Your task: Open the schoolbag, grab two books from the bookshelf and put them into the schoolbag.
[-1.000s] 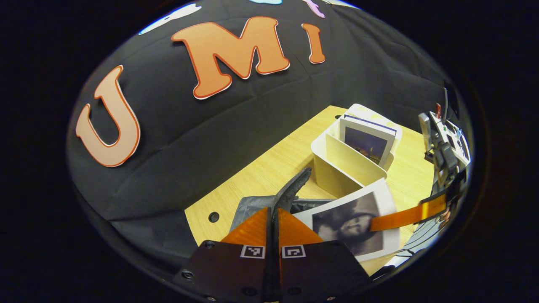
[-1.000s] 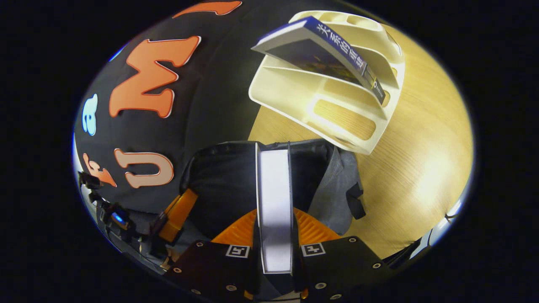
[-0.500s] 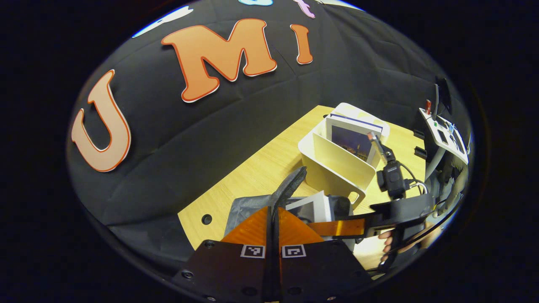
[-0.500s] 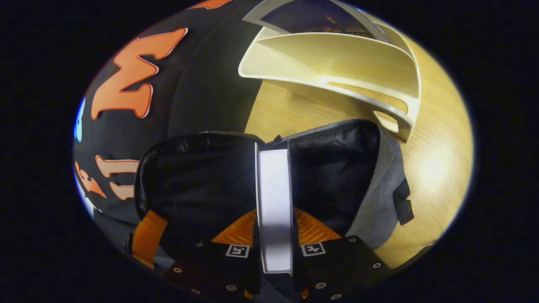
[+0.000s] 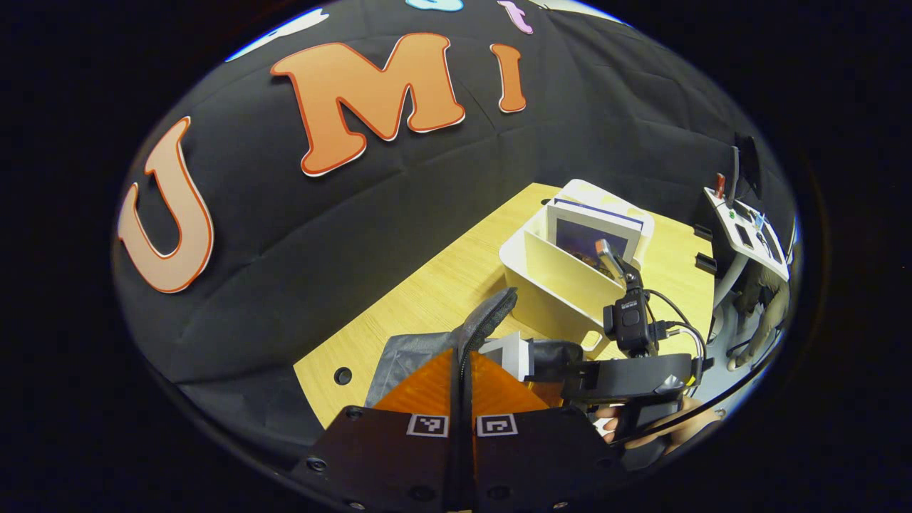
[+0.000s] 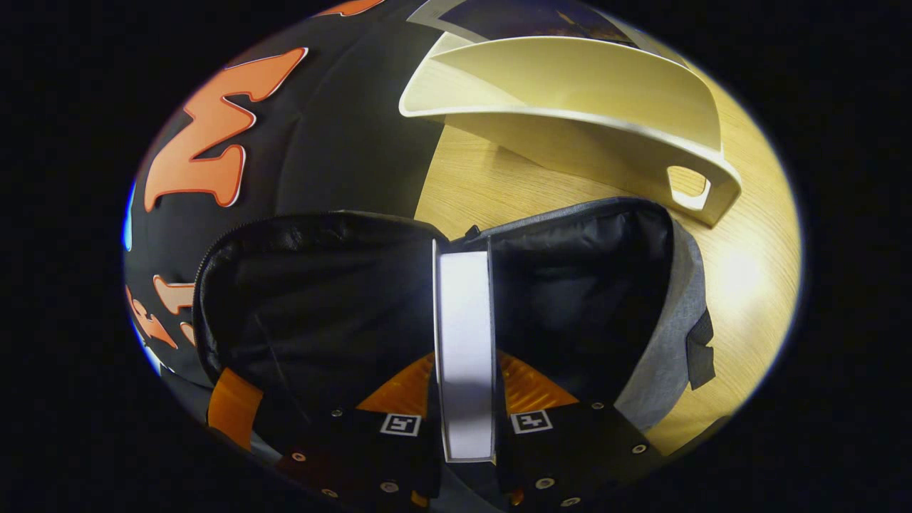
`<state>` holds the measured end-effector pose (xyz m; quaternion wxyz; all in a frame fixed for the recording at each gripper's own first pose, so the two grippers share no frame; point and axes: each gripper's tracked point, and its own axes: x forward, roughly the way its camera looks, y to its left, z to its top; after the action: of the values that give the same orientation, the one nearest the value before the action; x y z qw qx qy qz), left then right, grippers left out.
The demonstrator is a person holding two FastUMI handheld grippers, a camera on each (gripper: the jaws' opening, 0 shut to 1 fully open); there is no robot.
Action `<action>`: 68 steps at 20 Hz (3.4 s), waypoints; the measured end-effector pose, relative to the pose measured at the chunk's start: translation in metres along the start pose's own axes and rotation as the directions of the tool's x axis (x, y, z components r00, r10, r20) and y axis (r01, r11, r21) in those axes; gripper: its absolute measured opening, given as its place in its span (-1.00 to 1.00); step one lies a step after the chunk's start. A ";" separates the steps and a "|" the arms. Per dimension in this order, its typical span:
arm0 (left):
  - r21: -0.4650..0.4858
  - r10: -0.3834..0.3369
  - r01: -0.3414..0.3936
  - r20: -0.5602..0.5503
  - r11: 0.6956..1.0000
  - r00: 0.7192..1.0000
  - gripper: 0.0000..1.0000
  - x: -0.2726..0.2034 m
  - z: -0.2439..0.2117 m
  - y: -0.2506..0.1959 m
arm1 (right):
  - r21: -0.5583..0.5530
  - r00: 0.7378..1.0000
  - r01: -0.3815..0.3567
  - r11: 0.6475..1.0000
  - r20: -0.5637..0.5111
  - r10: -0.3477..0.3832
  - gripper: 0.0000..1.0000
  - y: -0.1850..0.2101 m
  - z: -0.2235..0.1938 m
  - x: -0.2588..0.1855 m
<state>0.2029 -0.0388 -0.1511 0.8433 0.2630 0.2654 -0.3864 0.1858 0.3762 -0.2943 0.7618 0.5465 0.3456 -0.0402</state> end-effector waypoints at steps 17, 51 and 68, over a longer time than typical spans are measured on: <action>-0.123 -0.012 0.014 0.013 0.992 1.000 -0.99 -0.008 -0.017 0.029 | -0.064 0.992 0.042 0.997 -0.119 -0.049 0.97 0.010 0.005 -0.095; -0.155 0.049 -0.056 -0.048 0.986 0.998 -0.99 -0.013 -0.045 0.040 | -0.759 0.864 0.457 0.463 0.254 -0.436 0.99 0.014 0.266 -0.222; -0.178 0.038 -0.055 -0.099 0.982 0.994 -0.99 -0.004 -0.062 0.047 | -0.819 0.789 0.447 0.361 0.170 -0.590 0.92 -0.021 0.297 -0.120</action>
<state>0.2231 0.0302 -0.1821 0.8589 0.2097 0.3329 -0.3280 0.2291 0.0746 -0.1944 0.8428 -0.0146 0.5335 -0.0696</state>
